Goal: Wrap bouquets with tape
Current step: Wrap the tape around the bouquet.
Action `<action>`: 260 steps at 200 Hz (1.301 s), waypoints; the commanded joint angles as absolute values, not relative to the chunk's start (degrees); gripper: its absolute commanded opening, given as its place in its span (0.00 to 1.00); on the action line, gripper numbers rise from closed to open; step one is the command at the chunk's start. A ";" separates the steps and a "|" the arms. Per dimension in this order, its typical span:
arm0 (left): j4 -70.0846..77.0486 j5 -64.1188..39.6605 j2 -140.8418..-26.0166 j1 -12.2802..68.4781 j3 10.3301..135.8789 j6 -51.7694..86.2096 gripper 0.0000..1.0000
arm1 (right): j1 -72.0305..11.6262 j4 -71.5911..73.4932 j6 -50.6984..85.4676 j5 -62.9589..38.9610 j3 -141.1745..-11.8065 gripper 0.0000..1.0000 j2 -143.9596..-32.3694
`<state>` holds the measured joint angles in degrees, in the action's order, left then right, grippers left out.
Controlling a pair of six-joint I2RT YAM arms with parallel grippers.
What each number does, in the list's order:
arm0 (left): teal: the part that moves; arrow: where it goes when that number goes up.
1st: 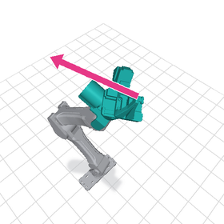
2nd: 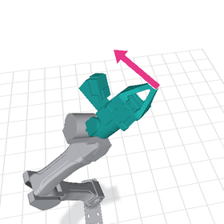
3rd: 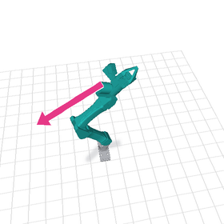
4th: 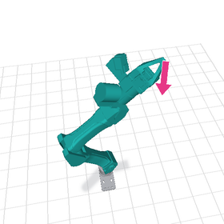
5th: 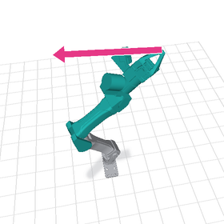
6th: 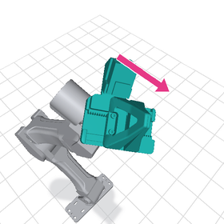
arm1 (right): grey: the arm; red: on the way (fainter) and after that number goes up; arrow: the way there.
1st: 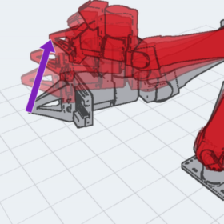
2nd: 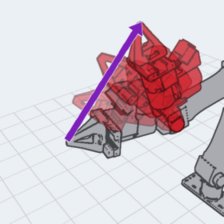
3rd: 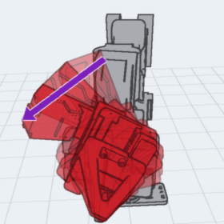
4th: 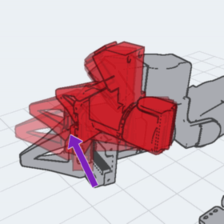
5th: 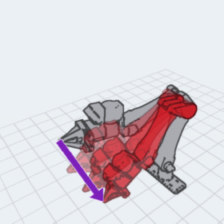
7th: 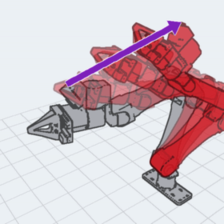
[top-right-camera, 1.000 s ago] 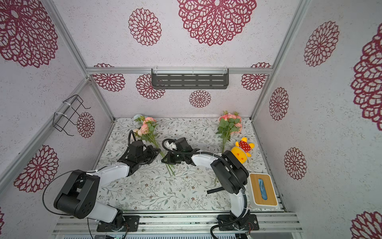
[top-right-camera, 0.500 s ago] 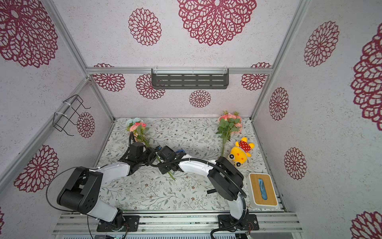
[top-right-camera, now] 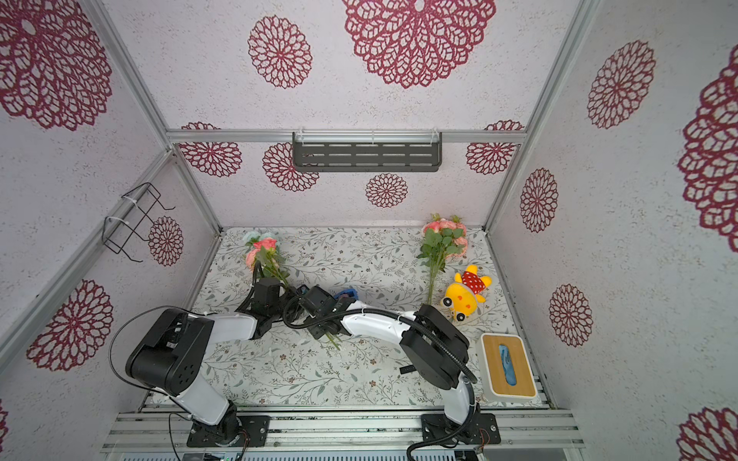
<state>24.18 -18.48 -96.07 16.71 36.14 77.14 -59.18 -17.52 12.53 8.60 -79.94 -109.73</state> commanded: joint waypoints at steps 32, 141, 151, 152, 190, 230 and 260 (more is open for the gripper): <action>27.28 -19.08 -90.46 15.24 35.60 71.60 0.00 | -50.83 -2.10 22.94 -9.88 -69.58 0.98 -93.84; 41.83 -23.73 -81.18 15.13 34.19 66.59 0.00 | -44.30 24.37 44.60 -45.28 -68.72 0.60 -107.03; 43.20 -23.97 -81.21 15.20 34.11 67.31 0.00 | -44.38 26.78 45.79 -45.73 -68.56 0.49 -107.54; 43.31 -23.94 -81.25 15.20 34.10 67.40 0.00 | -44.38 26.93 45.92 -45.80 -68.56 0.48 -107.60; 48.25 -24.46 -82.79 15.26 33.77 69.71 0.00 | -44.54 24.16 42.65 -42.41 -68.11 0.00 -106.66; 42.93 -21.65 -81.50 15.12 33.60 69.15 0.56 | -48.08 2.51 27.54 -22.99 -71.72 0.00 -102.63; 38.40 -21.21 -80.95 15.11 34.45 68.30 0.59 | -49.77 0.06 24.80 -16.28 -71.92 0.00 -100.67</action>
<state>39.44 -22.20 -83.11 15.33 33.06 69.49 -48.75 6.87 31.22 -26.96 -70.28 -104.60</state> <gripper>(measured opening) 0.598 0.105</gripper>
